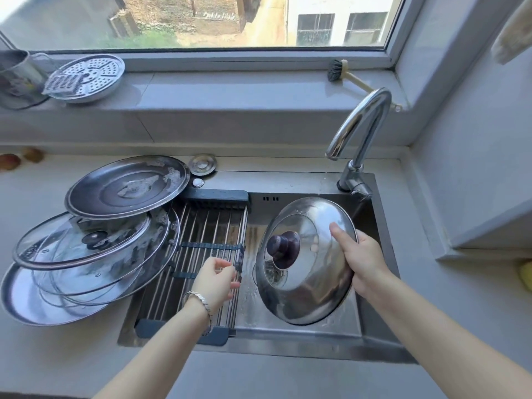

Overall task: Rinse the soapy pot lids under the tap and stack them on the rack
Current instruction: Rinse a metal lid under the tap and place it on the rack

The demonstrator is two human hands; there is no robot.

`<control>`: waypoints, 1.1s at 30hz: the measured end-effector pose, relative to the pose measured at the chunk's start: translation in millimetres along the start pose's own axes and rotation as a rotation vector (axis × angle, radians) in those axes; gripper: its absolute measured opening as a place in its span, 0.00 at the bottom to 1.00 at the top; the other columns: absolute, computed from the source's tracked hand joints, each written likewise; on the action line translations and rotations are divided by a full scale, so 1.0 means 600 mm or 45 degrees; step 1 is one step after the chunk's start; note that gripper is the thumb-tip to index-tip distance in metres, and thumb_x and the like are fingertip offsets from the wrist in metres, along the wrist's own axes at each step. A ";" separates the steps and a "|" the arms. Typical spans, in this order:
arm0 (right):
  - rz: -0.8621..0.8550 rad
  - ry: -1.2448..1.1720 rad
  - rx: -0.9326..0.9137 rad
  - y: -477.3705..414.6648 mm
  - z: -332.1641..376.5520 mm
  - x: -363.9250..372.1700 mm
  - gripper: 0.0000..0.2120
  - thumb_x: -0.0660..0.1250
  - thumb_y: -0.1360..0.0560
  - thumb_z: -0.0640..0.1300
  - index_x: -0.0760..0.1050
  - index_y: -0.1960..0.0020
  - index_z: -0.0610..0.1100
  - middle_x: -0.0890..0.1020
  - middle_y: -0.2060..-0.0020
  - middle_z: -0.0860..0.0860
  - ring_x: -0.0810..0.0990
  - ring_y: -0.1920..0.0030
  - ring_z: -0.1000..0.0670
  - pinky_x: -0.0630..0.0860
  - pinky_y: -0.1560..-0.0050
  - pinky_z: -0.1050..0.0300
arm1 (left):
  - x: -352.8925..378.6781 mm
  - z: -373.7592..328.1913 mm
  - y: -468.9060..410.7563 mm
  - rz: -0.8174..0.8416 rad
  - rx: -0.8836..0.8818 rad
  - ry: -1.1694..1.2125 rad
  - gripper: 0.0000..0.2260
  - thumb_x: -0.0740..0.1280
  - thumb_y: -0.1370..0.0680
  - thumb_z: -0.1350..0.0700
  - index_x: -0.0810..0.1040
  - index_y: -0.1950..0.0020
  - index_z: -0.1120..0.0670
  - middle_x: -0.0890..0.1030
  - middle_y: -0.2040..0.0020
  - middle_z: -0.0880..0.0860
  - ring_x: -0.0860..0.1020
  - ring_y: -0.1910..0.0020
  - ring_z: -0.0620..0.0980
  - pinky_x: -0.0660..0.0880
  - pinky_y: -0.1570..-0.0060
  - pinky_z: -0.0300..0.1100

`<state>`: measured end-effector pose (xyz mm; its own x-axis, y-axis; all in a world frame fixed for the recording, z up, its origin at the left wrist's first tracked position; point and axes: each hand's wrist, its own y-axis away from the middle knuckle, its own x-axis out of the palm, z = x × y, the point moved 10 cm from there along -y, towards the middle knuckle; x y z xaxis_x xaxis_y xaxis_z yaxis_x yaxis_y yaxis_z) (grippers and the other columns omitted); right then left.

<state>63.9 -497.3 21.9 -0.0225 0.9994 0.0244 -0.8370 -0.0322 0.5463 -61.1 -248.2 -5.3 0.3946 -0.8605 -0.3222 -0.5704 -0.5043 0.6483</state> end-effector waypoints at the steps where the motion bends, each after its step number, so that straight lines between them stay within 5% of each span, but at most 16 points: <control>1: -0.004 0.010 -0.014 0.002 0.003 0.000 0.07 0.69 0.26 0.46 0.77 0.60 0.44 0.82 0.62 0.43 0.80 0.64 0.46 0.78 0.60 0.54 | -0.002 0.007 0.000 0.002 -0.007 -0.006 0.06 0.58 0.21 0.64 0.69 0.57 0.54 0.75 0.56 0.55 0.77 0.62 0.49 0.75 0.63 0.42; 9: 0.005 0.135 -0.180 0.021 0.029 0.027 0.06 0.69 0.26 0.45 0.78 0.58 0.43 0.82 0.61 0.43 0.81 0.59 0.44 0.79 0.52 0.47 | -0.036 0.050 -0.011 -0.007 -0.048 -0.055 0.04 0.57 0.22 0.63 0.68 0.54 0.56 0.74 0.55 0.57 0.77 0.61 0.50 0.75 0.61 0.44; 15: -0.004 -0.015 -0.093 -0.005 -0.004 0.074 0.10 0.68 0.26 0.46 0.79 0.54 0.38 0.83 0.63 0.43 0.81 0.62 0.45 0.80 0.60 0.55 | -0.099 0.070 -0.036 -0.066 -0.037 -0.095 0.06 0.58 0.23 0.63 0.69 0.56 0.54 0.76 0.53 0.57 0.78 0.62 0.48 0.74 0.58 0.45; 19: -0.021 -0.162 0.055 -0.037 -0.059 0.131 0.16 0.68 0.26 0.49 0.77 0.46 0.38 0.83 0.52 0.38 0.82 0.50 0.41 0.77 0.43 0.46 | -0.134 0.090 -0.054 -0.049 -0.048 -0.097 0.07 0.58 0.23 0.64 0.69 0.58 0.54 0.76 0.57 0.56 0.77 0.64 0.48 0.71 0.64 0.42; 24: -0.068 -0.207 0.138 -0.068 -0.111 0.212 0.15 0.66 0.25 0.49 0.77 0.46 0.38 0.83 0.54 0.42 0.81 0.54 0.45 0.78 0.54 0.55 | -0.148 0.116 -0.079 0.030 -0.069 -0.190 0.05 0.59 0.25 0.62 0.70 0.57 0.52 0.77 0.61 0.52 0.78 0.59 0.54 0.72 0.60 0.44; 28: -0.015 -0.142 0.221 -0.095 -0.160 0.277 0.14 0.67 0.25 0.51 0.77 0.49 0.39 0.83 0.53 0.43 0.81 0.54 0.44 0.78 0.48 0.51 | -0.147 0.106 -0.096 0.084 -0.021 -0.230 0.05 0.59 0.25 0.59 0.69 0.57 0.50 0.76 0.59 0.51 0.80 0.54 0.55 0.70 0.63 0.41; 33: -0.016 -0.075 0.291 -0.119 -0.206 0.316 0.13 0.65 0.25 0.53 0.77 0.50 0.44 0.82 0.57 0.48 0.80 0.58 0.50 0.76 0.54 0.56 | -0.143 0.092 -0.120 0.100 0.029 -0.229 0.06 0.60 0.24 0.60 0.69 0.58 0.49 0.75 0.59 0.51 0.80 0.50 0.56 0.67 0.69 0.38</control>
<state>51.7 -304.3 -115.7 0.0244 0.9978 0.0616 -0.6910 -0.0277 0.7223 -93.5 -142.1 -62.3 0.2143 -0.8951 -0.3911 -0.6113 -0.4352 0.6610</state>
